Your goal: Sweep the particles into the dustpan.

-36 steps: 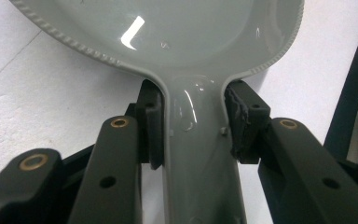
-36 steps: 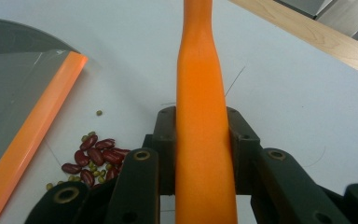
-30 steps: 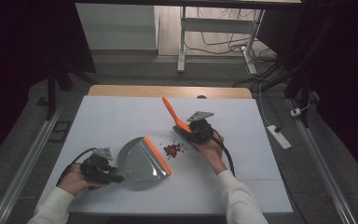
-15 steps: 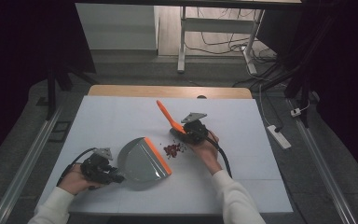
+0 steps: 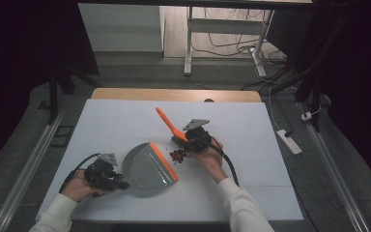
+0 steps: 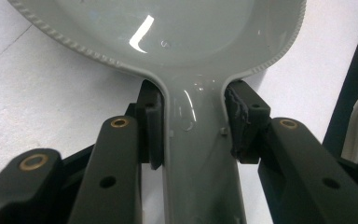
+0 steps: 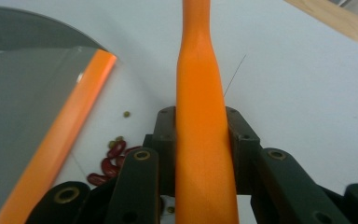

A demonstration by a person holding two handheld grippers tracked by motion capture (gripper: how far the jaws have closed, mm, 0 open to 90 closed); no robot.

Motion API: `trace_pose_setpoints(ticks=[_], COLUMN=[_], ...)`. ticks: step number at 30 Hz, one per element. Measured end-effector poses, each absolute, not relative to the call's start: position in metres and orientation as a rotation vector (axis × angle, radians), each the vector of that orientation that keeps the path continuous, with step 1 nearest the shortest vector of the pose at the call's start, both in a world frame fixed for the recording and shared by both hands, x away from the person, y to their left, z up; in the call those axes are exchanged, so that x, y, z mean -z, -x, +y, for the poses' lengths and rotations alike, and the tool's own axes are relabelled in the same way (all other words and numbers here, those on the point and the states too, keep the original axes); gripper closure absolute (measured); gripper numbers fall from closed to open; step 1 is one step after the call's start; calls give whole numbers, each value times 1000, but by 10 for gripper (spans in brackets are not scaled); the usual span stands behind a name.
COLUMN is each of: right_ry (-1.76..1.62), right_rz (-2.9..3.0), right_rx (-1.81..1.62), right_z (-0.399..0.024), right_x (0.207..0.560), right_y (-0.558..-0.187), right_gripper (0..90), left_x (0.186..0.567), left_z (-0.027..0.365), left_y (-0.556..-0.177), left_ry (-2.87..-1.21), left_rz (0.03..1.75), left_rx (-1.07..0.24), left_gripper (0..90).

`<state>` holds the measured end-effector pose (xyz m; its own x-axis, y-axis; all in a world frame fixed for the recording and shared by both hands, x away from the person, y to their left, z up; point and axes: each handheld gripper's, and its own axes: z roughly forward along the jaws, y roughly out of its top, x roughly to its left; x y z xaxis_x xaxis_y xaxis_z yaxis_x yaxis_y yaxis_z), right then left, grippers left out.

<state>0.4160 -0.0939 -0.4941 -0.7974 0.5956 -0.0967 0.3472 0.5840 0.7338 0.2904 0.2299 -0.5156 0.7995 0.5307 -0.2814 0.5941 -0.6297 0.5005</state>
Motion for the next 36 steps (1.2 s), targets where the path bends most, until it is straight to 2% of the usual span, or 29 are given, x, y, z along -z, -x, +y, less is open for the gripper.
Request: trace_pose_setpoints(ticks=[36], right_ry=[-659], right_rz=[2546], right_rx=[-1071], right_z=[-68], right_x=[496], right_y=[-399], right_gripper=[700], left_x=[520], left_z=[228], left_y=[-294], left_ry=[-2391], left_rz=[855], left_rx=[192], left_gripper=[615])
